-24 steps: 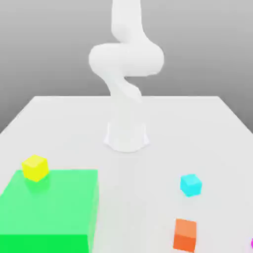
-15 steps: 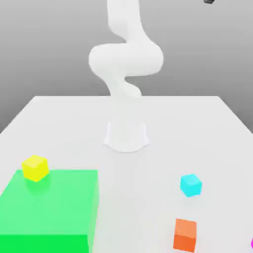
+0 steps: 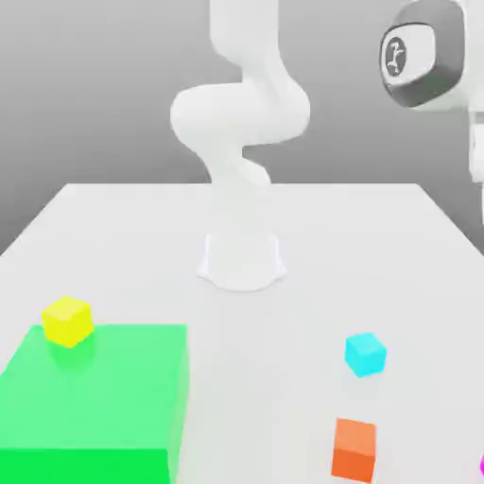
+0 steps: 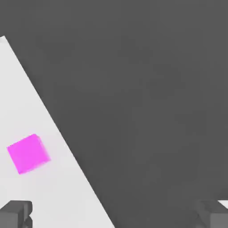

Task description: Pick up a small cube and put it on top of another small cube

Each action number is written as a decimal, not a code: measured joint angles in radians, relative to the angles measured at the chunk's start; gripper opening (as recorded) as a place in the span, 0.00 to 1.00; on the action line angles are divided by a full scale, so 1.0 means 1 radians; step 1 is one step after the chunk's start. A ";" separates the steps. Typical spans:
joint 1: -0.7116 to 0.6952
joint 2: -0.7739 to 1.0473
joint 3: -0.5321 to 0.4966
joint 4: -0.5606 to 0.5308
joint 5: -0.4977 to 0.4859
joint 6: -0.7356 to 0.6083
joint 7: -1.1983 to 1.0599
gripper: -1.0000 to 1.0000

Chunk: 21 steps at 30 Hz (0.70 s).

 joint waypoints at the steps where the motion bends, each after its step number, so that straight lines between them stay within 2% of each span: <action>1: 0.007 0.037 0.007 0.006 -0.010 0.007 -0.021 0.50; 8: 0.071 0.294 0.050 0.053 -0.104 0.056 -0.146 0.50; 12: 0.098 0.439 0.031 0.086 -0.141 0.148 -0.143 0.50; 13: 0.102 0.461 0.027 0.092 -0.145 0.164 -0.141 0.00; 21: 0.098 0.435 0.032 0.085 -0.139 0.142 -0.146 0.00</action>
